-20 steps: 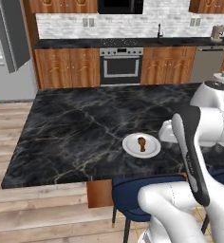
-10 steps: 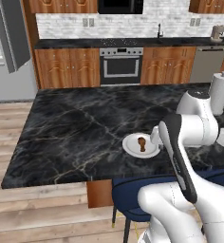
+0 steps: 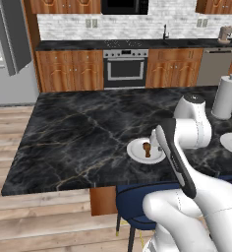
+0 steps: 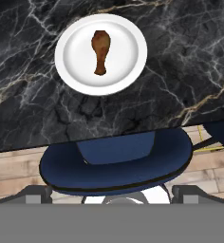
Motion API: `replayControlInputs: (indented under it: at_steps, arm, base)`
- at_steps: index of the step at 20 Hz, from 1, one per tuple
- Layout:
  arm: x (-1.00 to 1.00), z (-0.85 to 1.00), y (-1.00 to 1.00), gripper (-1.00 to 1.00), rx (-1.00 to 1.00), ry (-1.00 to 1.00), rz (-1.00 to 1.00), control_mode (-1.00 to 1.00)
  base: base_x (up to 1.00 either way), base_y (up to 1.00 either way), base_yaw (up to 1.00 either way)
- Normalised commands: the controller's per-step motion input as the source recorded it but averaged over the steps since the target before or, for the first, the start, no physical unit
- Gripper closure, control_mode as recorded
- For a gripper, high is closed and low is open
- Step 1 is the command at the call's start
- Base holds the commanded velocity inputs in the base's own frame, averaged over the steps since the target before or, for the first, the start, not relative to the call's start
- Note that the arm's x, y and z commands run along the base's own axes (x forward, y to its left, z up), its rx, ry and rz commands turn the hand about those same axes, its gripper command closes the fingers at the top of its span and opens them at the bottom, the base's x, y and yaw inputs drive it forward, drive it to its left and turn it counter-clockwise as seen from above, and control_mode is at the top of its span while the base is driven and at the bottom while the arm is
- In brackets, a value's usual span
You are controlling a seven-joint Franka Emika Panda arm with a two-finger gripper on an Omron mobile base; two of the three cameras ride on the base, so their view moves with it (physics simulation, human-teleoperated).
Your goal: Transport the chicken drumstick and bell pepper to the fridge. Place the chicken drumstick on the rack containing meat and place the bell pepper on the rack containing the vegetable, ensuring meats and vegetables are on different racks.
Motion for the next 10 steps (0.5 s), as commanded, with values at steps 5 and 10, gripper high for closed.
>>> replayControlInputs:
  at_steps: [5,10]
  arm:
    - [0.52,-0.30,0.00,-1.00,0.00,0.00,0.00,-1.00]
    - [0.45,-0.38,0.00,-1.00,0.00,0.00,0.00,-1.00]
  base:
    - [0.00,0.00,0.00]
    - [0.00,0.00,0.00]
